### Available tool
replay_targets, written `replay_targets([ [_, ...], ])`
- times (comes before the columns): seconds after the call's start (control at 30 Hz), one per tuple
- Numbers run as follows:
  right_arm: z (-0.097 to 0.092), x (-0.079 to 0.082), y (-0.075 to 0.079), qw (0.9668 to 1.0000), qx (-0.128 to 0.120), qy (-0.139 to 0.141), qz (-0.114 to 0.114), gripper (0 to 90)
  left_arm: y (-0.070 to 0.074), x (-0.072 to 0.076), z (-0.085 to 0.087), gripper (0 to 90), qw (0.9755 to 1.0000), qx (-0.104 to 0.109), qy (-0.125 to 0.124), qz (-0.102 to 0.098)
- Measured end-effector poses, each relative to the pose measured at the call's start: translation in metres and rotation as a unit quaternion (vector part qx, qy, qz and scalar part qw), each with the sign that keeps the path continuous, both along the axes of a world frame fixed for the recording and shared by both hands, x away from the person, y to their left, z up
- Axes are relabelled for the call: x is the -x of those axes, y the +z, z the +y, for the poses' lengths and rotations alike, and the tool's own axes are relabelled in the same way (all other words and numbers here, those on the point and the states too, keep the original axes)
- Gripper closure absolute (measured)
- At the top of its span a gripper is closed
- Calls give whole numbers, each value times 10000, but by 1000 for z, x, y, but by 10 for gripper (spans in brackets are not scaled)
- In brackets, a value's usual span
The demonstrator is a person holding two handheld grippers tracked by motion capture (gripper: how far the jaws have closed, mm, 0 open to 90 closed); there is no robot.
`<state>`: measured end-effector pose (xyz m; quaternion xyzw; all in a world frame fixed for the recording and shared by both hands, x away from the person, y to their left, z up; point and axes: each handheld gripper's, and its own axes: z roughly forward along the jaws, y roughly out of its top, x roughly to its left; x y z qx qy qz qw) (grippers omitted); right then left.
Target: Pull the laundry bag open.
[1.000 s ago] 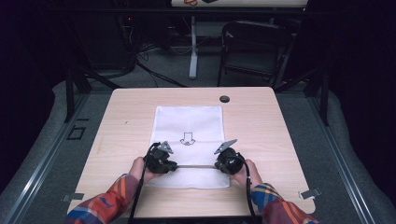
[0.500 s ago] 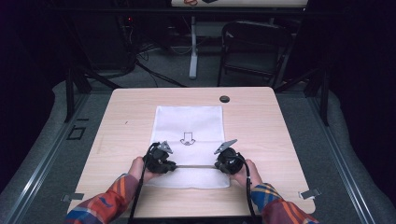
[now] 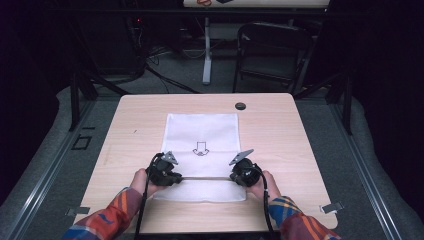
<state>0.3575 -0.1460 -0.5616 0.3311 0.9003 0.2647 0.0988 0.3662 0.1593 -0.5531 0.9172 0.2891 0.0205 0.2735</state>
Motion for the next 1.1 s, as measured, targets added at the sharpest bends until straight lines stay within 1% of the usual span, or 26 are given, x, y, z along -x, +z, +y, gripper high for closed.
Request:
replay_targets([
  [0.1,0,0,1,9999,94,68,-33,900,0,0,4,820,10000,-19,34,-2],
  [0.13,0,0,1,9999,110,66,-40,900,0,1,5,820,10000,7,62,3],
  [0.2,-1,-1,0,10000,76,33,-48,900,1,1,7,820,10000,-36,19,-25],
  [0.23,-2,-1,0,10000,65,58,-41,900,2,1,7,820,10000,6,41,-4],
  [0.27,-3,-2,1,9999,97,45,-34,900,2,1,8,820,10000,-7,32,-22],
  [0.37,-3,-2,0,10000,62,27,-28,900,3,2,8,820,10000,-16,35,-29],
  [0.4,-3,-2,0,10000,73,27,-33,900,3,2,9,820,10000,24,53,-37],
  [0.43,-3,-2,1,10000,77,27,-30,900,4,2,9,820,10000,14,59,-31],
  [0.53,-4,-3,0,9999,93,14,-65,900,4,1,13,820,9999,47,130,-42],
  [0.57,-4,-3,0,9999,93,2,-66,900,4,1,15,820,9999,21,115,-47],
  [0.6,-5,-3,1,9999,129,12,-43,900,4,2,16,820,9998,43,166,-33],
  [0.67,-5,-3,1,9999,103,15,-26,900,5,2,19,820,9998,33,180,-35],
  [0.7,-5,-3,1,9999,102,13,-22,900,5,2,21,820,9997,67,228,-35],
  [0.73,-5,-3,0,10000,45,-28,-30,900,5,2,23,820,9997,62,242,-39],
  [0.97,-6,-4,1,10000,60,-4,-16,900,7,4,31,820,9993,112,355,-34],
  [1.0,-6,-4,0,10000,59,-17,-25,900,7,4,33,820,9993,83,360,-67],
  [1.07,-6,-4,0,10000,61,-17,-25,900,8,5,37,820,9990,121,420,-52],
  [1.1,-6,-4,1,10000,65,-8,-8,900,9,5,39,820,9990,110,417,-86],
])
